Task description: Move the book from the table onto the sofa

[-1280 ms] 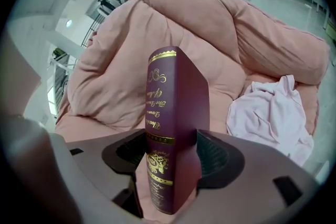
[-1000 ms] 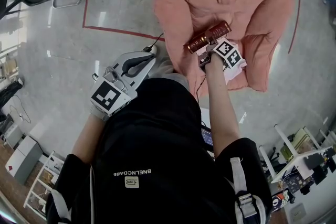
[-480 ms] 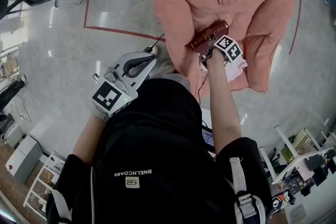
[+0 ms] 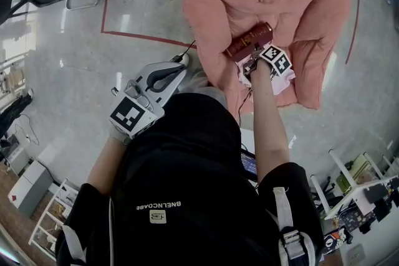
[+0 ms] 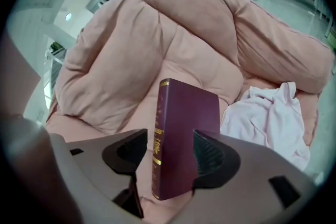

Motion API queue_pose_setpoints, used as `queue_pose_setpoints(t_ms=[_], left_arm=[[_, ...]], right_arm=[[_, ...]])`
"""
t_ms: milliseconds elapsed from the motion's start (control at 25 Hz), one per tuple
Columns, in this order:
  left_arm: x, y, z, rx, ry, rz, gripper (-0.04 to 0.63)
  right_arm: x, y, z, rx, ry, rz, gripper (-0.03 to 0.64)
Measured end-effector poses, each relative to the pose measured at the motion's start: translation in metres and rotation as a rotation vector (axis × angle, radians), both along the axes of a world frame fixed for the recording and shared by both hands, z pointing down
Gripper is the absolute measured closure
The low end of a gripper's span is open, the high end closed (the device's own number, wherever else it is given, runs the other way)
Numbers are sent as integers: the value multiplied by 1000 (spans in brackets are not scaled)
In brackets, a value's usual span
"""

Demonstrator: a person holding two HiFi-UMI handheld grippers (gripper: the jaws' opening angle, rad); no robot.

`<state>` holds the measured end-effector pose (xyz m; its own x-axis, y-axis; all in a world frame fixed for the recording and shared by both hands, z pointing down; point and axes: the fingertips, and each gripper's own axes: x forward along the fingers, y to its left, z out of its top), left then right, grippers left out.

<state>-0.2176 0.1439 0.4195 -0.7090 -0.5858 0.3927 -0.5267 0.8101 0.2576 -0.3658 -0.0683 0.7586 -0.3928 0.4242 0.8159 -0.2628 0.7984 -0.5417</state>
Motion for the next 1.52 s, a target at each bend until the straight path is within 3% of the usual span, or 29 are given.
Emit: queue_pose_setpoints(t_ms=[280,680,1200,1520], left_arm=[[2,-12,-5,-7,-8,21,581],[-14,-13,-15,20,-43,136,581],[-73,-12,-52,118,-112,371,581],[-90,-55,-70,181,-139,558,581]], right_arm=[[-18,3,-75,-108,-181,-39,345],[-37,11,-201,-103,-448,-101,544],[-24,29,-332,-37,-683,-96,565],[7,7,-389,79,-812,-40,565]])
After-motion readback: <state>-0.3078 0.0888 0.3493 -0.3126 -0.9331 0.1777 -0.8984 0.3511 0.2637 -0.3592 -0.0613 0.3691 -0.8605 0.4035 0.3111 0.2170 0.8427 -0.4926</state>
